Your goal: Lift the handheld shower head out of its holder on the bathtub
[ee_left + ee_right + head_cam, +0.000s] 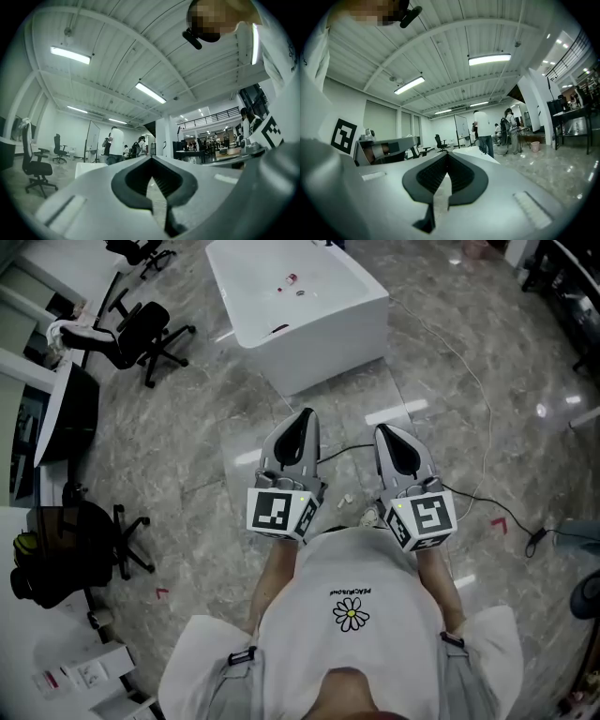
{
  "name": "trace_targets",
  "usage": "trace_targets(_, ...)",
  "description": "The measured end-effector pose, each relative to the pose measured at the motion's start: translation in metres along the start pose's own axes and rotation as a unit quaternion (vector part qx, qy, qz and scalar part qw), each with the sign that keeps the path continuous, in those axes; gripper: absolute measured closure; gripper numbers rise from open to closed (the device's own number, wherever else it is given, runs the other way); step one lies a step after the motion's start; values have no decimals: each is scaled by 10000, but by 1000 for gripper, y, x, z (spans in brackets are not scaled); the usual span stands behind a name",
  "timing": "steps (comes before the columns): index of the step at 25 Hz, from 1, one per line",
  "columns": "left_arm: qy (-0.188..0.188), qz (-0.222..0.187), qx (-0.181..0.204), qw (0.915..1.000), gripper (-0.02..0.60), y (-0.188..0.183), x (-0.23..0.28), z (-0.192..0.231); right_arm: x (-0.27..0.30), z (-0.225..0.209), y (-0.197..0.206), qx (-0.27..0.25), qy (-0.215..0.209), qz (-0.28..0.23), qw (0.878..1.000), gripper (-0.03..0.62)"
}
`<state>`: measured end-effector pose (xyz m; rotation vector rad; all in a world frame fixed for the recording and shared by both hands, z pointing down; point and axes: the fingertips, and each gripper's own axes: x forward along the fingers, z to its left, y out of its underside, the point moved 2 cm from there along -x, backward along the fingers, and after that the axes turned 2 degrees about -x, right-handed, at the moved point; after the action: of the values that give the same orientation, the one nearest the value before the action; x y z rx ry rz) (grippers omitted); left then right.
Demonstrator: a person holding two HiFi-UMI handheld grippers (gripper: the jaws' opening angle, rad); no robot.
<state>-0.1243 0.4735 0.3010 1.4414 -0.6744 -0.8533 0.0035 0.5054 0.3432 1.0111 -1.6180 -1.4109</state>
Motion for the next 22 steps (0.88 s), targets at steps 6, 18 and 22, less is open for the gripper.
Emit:
trace_targets(6,-64,51,-21,10000,581,7,9,-17,-4,-33,4,222,146,30,9996,569)
trace_targets(18,-161,284,-25,9995,581,22,43,-11,2,-69,25,456,319,327,9979,571)
trace_targets(22,-66,313,-2,9995,581,26,63,-7,16,-83,24,536,356,316,9974,569)
